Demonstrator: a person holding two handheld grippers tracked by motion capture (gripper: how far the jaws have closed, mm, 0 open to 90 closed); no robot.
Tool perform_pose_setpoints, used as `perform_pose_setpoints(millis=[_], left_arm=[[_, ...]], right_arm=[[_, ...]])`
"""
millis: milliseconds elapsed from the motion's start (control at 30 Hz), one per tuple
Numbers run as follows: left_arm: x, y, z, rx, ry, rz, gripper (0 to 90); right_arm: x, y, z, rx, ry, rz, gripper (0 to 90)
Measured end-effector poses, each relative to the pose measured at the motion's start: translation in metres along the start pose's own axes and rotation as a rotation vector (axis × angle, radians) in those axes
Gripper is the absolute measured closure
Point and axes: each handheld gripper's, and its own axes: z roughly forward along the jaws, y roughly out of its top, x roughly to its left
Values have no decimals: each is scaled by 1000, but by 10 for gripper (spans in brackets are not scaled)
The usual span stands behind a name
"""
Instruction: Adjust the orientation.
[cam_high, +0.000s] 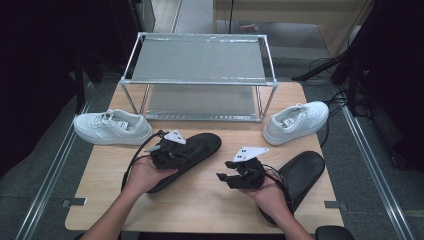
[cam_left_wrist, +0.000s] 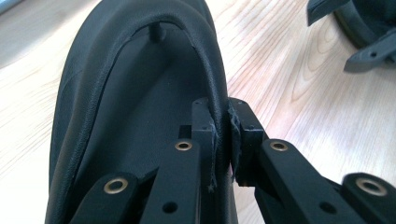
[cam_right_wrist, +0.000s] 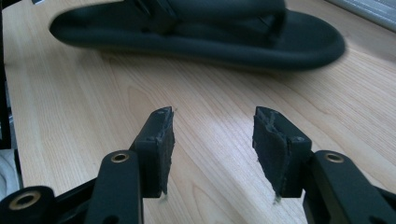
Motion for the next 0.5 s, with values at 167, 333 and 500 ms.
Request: perform_pose_setpoints(millis=[167, 333, 500], left_arm=[[-8, 0, 18, 1, -19, -1, 821], [-9, -6, 28, 11, -47, -5, 813], [-8, -7, 31, 20, -65, -10, 753]], right_arm=[[-1, 1, 7, -2, -9, 6, 505], [-3, 2, 18, 5, -22, 19, 526], [-5, 3, 24, 8, -33, 22, 539]])
